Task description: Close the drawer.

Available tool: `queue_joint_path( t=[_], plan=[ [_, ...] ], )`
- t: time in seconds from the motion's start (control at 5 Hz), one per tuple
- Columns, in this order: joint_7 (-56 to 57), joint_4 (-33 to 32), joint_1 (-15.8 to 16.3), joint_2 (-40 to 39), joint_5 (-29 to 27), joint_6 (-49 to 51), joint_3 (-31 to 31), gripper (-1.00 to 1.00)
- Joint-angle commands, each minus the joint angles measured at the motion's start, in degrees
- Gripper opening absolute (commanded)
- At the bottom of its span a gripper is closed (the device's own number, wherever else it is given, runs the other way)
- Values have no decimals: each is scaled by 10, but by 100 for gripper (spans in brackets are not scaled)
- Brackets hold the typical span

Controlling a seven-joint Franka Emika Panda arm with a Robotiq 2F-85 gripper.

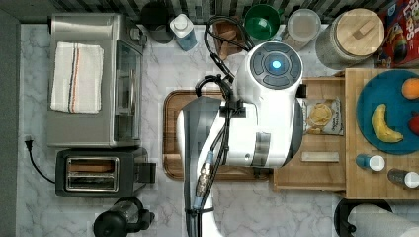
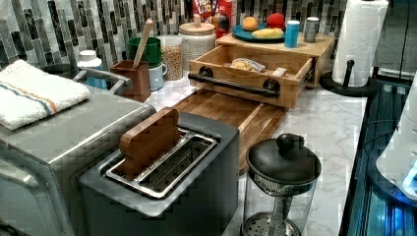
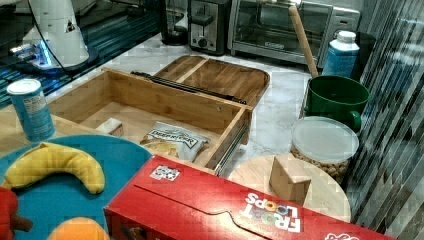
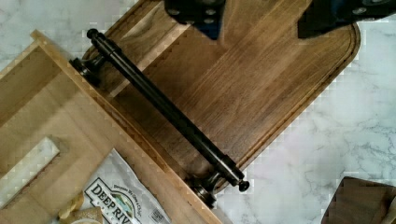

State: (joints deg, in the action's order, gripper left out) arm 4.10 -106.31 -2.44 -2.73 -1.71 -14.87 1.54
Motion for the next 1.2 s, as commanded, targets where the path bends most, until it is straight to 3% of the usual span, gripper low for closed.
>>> queue_joint_path(
  t=[0.2, 0.4, 0.6, 0.8, 1.2],
  plan=[
    [7, 0, -2, 0, 0, 0, -2, -100],
    [7, 0, -2, 0, -1, 0, -2, -100],
    [90, -52, 2, 13, -34, -60, -7, 100],
    [201, -73, 48, 8, -89, -82, 27, 100],
    [318, -83, 66, -13, -63, -75, -5, 100]
  ],
)
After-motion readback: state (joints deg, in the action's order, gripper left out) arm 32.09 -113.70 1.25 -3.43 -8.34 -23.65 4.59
